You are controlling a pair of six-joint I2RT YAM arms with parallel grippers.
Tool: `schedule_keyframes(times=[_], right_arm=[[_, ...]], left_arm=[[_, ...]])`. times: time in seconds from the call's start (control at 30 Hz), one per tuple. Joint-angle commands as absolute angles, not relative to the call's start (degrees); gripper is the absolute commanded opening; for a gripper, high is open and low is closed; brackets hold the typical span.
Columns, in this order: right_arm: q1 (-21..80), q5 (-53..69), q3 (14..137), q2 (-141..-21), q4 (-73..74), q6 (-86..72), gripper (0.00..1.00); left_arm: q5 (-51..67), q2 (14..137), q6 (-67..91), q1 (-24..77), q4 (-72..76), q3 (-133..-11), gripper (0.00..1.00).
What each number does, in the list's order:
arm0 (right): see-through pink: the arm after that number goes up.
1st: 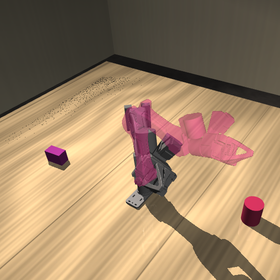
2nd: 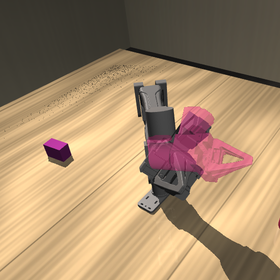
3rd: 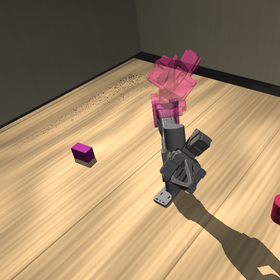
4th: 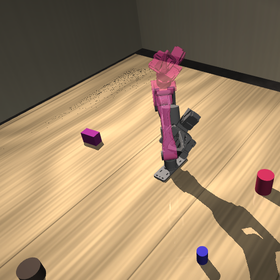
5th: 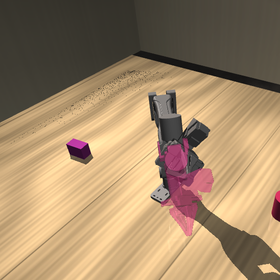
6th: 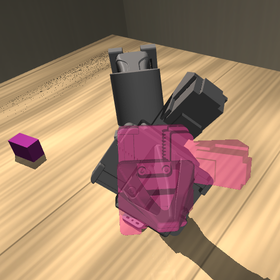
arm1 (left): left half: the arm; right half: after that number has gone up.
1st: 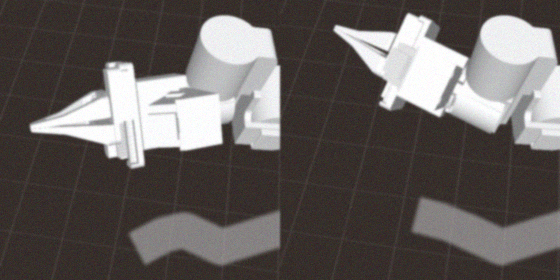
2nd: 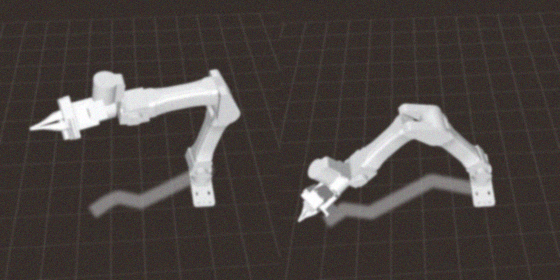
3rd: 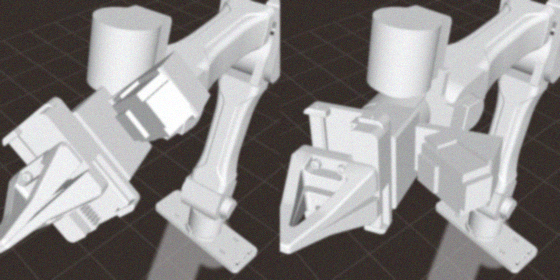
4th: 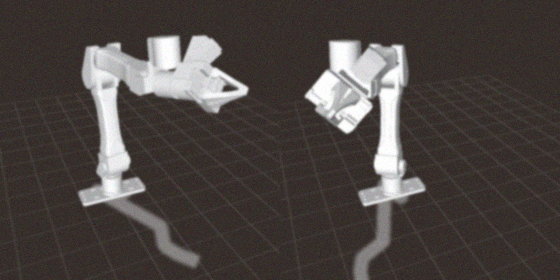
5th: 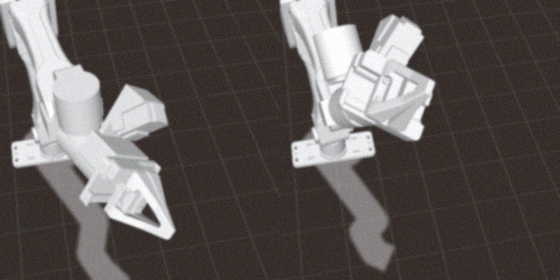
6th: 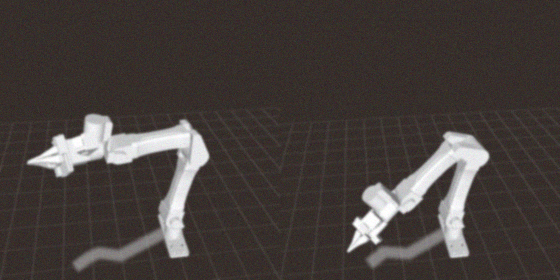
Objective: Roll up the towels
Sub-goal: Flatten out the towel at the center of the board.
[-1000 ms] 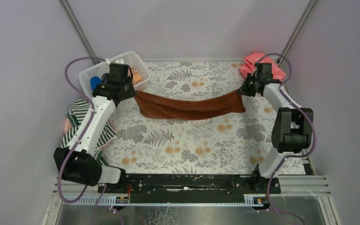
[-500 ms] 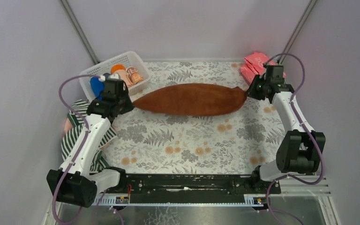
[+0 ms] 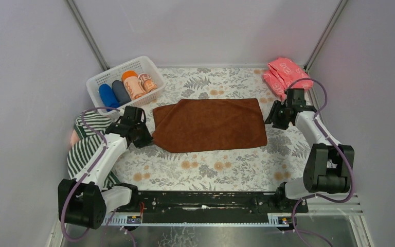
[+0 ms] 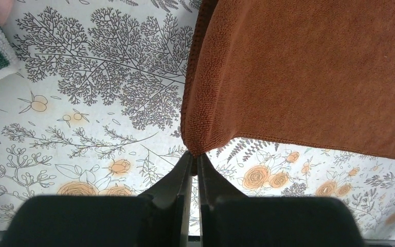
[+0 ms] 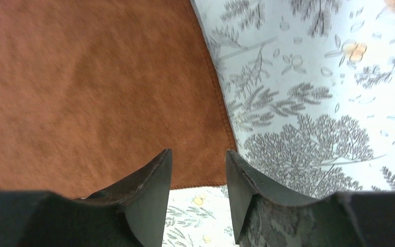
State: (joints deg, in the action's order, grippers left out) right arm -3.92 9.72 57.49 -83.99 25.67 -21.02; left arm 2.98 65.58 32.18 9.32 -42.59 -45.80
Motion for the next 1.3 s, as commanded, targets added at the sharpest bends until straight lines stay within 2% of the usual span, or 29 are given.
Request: schedule_keyframes(times=[0.0,0.4,0.63,0.77,1.0,1.27], right_arm=[[-4.0,10.9,52.8,-81.6,25.6,-21.7,0.50],[-2.3,3.5,43.8,-80.6,25.5,-28.2,0.50],[2.8,-4.3,43.9,-82.4,25.5,-31.0,0.50],[3.6,-6.9,43.6,-83.5,25.5,-32.0,0.46],[3.6,-7.5,44.1,-79.9,25.9,-32.1,0.45],[3.7,-7.7,45.3,-83.6,25.9,-31.8,0.42]], left_arm=[[2.0,64.3,33.1,9.0,-38.8,-44.4,0.04],[0.8,64.8,32.7,9.1,-38.3,-44.8,0.04],[0.2,63.8,32.3,9.1,-38.4,-44.8,0.03],[0.0,63.3,32.3,9.1,-38.4,-45.0,0.03],[-0.1,62.9,32.2,9.1,-38.4,-45.1,0.03],[-0.1,62.9,32.4,9.0,-38.3,-45.4,0.02]])
